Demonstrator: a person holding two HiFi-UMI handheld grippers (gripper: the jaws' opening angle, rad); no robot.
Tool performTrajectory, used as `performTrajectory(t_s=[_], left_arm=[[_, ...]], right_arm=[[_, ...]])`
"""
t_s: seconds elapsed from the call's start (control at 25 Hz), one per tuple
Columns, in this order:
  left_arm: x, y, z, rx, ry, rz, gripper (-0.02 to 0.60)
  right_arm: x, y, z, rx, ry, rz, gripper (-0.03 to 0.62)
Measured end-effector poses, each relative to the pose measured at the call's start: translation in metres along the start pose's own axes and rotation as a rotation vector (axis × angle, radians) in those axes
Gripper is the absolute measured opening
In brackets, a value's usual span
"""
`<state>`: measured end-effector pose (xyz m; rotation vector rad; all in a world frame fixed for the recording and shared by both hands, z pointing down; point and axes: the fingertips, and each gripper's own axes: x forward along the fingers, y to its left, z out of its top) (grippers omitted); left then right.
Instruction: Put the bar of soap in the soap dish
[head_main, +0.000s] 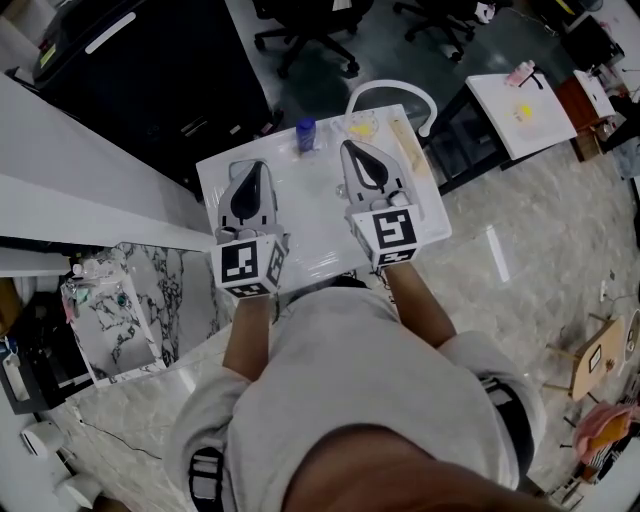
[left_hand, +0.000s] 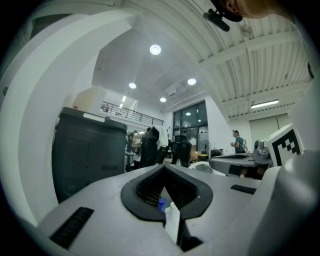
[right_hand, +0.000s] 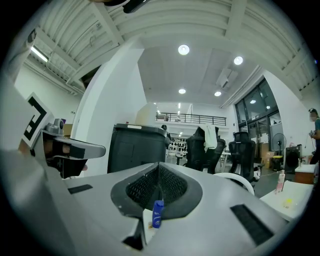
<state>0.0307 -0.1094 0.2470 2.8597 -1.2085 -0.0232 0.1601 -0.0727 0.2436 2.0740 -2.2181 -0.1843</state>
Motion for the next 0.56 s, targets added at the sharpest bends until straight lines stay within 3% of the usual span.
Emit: performTrajectory(t_s=[0.56], left_arm=[[-0.0009,-0.0108,-0.0077,-0.008,0.013,-0.017,0.018]], right_arm=[[-0.0082,0.0022,-0.0029,0.000,0.002,0.005,0.000]])
